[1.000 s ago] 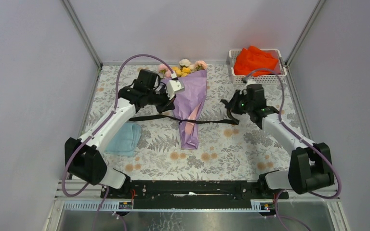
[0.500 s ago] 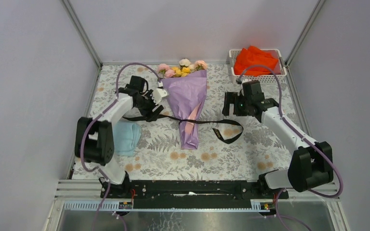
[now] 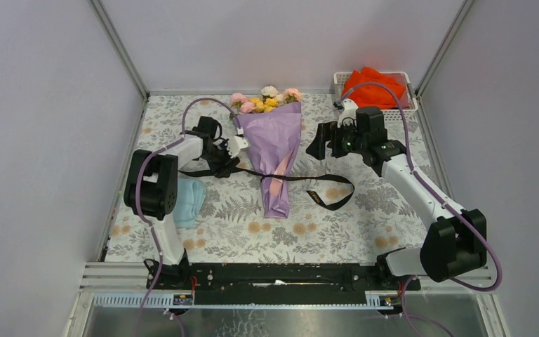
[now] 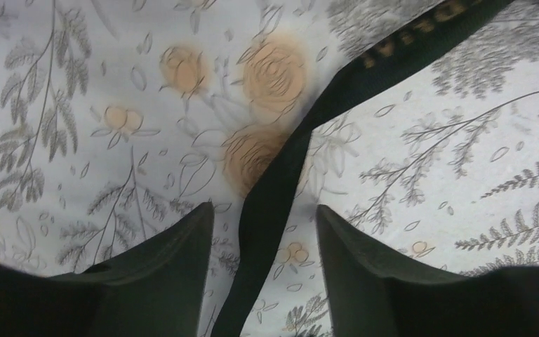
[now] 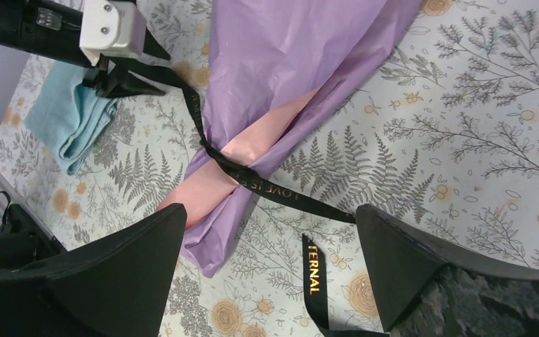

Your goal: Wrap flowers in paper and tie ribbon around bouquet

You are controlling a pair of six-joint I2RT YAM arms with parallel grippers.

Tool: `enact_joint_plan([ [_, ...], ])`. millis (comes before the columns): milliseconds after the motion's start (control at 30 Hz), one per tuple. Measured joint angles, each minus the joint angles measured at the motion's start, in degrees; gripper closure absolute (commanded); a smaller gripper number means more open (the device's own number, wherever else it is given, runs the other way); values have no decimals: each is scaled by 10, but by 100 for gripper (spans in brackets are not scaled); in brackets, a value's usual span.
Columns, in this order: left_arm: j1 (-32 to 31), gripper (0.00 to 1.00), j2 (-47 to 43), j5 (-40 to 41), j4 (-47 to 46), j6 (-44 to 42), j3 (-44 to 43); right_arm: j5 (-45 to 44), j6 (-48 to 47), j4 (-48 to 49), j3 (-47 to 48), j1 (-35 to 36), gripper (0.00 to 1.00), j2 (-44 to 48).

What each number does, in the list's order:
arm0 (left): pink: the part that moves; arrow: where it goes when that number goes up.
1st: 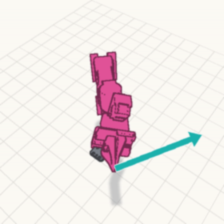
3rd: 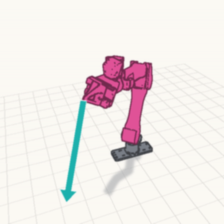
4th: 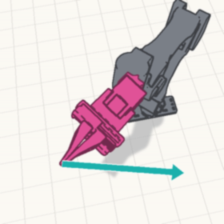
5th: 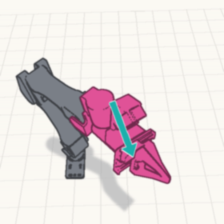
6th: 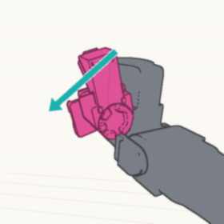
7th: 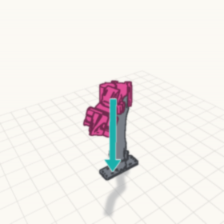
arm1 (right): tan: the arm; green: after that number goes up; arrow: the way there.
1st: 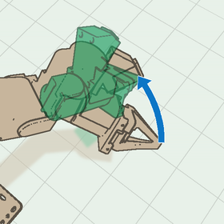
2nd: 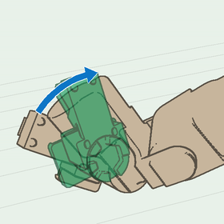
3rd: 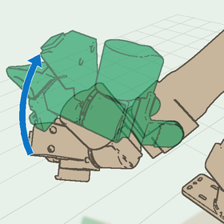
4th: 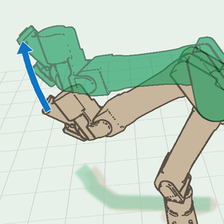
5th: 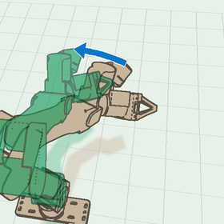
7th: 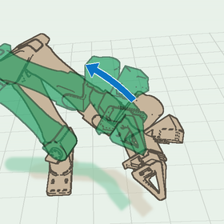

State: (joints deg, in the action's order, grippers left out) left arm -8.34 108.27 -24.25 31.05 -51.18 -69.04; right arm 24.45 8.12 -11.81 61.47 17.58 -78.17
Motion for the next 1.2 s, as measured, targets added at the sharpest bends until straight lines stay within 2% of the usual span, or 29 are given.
enact_joint_plan([
  [33,-3,66,-1,0,-4,0,3,5,0,5,-2,0,1,0],
  [67,-8,84,-3,-3,-8,-2,8,8,-1,10,-6,0,1,0],
  [133,-21,100,-12,-3,-19,-7,21,18,-1,18,-14,0,2,0],
  [300,-37,100,-36,0,-35,-26,53,41,-1,34,-24,1,2,-4],
  [500,-36,100,-97,-25,-10,-12,89,70,-2,57,-26,13,3,-12],
  [700,-35,100,-222,-109,2,41,93,89,-46,101,-26,95,4,-42],
  [800,-35,100,-243,-144,9,66,83,99,-95,130,-23,142,6,-75],
  [867,-36,100,-243,-159,12,82,76,104,-126,125,-2,160,11,-109],
  [933,-36,100,-243,-169,18,95,73,93,-157,101,32,164,23,-144],
  [967,-36,100,-243,-172,20,101,73,79,-174,80,52,162,32,-159],
  [1000,-36,100,-243,-176,22,107,73,69,-189,61,66,158,36,-169],
  [1033,-36,100,-243,-178,22,112,73,56,-203,41,78,153,36,-177],
  [1200,-36,100,-244,-179,16,143,75,-15,-278,-55,88,114,21,-196],
])
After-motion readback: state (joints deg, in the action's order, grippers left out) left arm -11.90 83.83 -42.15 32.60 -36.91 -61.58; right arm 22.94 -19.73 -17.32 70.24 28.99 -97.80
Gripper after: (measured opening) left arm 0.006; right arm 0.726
